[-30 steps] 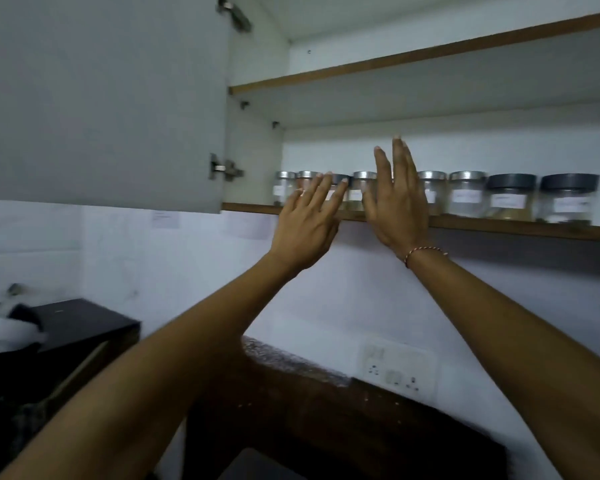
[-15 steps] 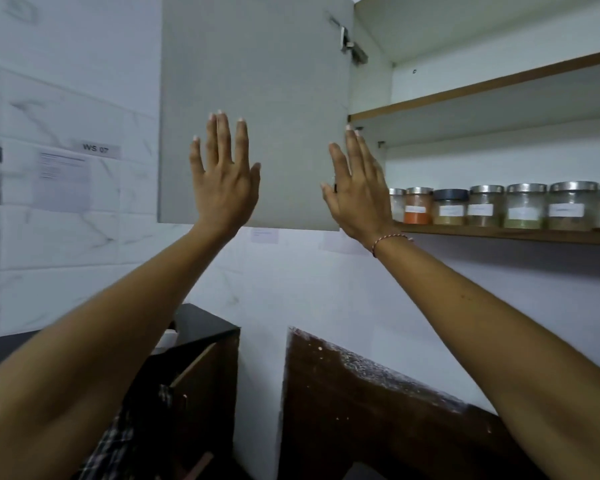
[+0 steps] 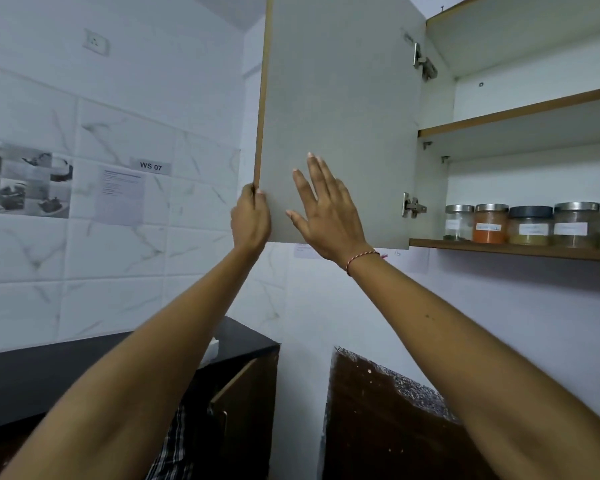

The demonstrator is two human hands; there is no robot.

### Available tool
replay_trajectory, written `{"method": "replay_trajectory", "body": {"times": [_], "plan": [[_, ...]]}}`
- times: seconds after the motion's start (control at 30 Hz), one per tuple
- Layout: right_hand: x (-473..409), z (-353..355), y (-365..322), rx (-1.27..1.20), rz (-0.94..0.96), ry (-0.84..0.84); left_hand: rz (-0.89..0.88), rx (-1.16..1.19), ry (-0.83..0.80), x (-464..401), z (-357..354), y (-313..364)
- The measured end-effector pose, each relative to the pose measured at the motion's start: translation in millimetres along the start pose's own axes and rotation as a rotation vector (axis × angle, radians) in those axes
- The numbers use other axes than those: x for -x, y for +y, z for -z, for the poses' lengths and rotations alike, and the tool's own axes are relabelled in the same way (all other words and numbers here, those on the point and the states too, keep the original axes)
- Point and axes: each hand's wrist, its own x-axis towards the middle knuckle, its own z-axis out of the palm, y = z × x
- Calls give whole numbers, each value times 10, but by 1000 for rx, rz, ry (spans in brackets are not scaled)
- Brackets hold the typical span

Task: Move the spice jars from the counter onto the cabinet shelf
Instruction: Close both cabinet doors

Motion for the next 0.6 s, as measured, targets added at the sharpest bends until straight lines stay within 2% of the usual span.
{"method": "replay_trajectory", "body": {"times": [0.17, 0.23, 0.33, 0.47, 0.6], "plan": [[26, 94, 14, -142, -44, 27, -169, 14, 135, 104, -29, 124], [54, 192, 43, -224, -51, 67, -223, 48, 107, 149, -86, 258], [143, 381, 170, -338, -69, 134, -240, 170, -37, 241, -197, 505], [323, 671, 454, -441, -140, 190, -230, 487, -342, 525, -449, 882], [550, 1007, 759, -495, -210, 240, -222, 631, -467, 865, -815, 1294]]}}
